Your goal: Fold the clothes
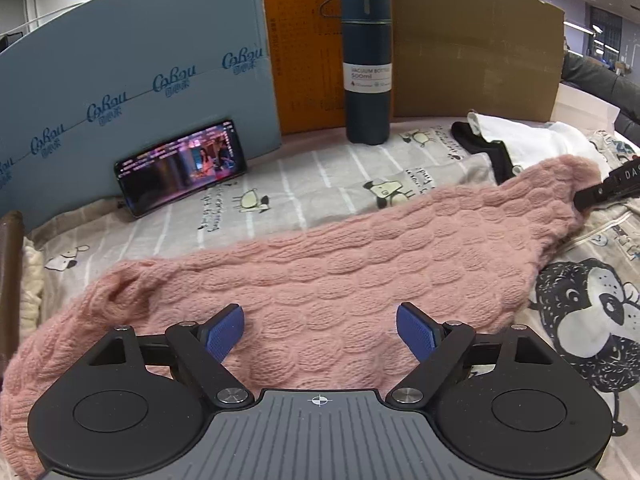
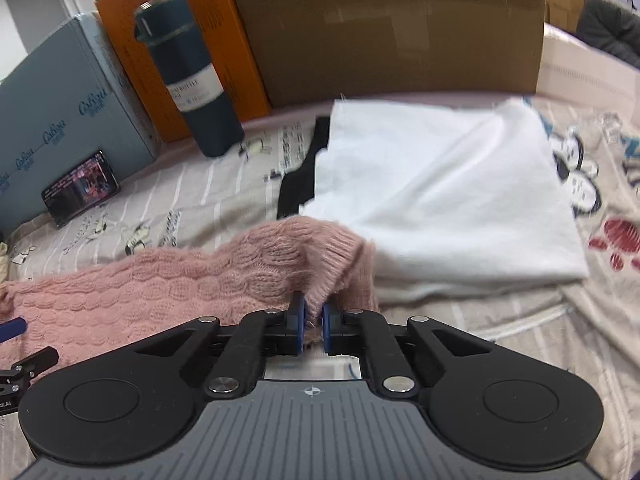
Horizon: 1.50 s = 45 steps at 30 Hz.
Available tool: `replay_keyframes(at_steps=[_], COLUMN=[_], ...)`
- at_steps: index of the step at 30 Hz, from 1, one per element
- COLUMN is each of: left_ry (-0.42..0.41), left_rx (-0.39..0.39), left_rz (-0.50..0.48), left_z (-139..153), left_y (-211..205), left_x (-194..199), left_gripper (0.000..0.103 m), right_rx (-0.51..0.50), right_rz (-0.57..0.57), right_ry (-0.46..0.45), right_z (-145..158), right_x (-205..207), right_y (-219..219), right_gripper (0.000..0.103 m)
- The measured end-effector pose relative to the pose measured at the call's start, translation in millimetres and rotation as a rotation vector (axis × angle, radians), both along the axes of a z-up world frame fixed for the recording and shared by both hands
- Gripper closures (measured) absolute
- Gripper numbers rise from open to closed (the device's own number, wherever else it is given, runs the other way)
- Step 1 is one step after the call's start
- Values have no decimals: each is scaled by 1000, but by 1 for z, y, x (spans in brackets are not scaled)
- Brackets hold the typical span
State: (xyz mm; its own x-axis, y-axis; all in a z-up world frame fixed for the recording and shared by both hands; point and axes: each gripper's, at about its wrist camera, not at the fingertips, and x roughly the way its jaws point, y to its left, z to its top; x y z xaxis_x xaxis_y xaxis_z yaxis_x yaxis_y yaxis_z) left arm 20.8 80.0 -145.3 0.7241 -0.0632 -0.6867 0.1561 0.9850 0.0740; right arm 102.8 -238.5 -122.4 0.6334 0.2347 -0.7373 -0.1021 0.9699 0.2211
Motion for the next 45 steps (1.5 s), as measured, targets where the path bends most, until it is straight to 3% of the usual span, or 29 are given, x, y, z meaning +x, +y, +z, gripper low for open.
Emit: replay_keyframes(at_steps=[4,6,7,8,11,14,18,26,28,32,34,39,45], left_ry=[3,-7,-9,-9,-4,-1,4,19,19,21,21,9,-22], left_rx=[4,0,-1,0,-3,-5,1,10,5,-12,-15,-20,-23], left_rz=[-6,1,6,11,24,13,0,5,8,17,20,33,76], left_z=[-1,1,1,2,1,0,-1,-2,-2,-3,-2,1,7], left_y=[-3,-1,0,1,3,1,-2,-3,-2,0,0,4,13], left_x=[-1,-2,-2,-2,-1,-2,-3,-4,-4,-3,-3,-8,-15], left_gripper=[17,17,17,17,17,17,17,17,17,16,16,16,16], right_rx=[-17,1,18,35,147,361,507,556,551,557,561,567,518], right_rz=[-64,-129,-147,-165,-206,-253,-285,-343,-336,-304,-287,-248,-264], right_ry=[-4,-1,8,18,70,166,185,111,98,95,93,88,20], right_z=[5,5,4,4,-3,-20,-36,-55,-56,-51,-49,-42,-20], right_x=[1,-1,-2,-4,-7,-8,-7,0,1,-3,-4,-9,-25], right_y=[-7,-14,-16,-18,-24,-33,-32,-20,-15,-8,-5,4,-1], right_gripper=[94,81,60,46,42,42,41,41,43,79,88,93,94])
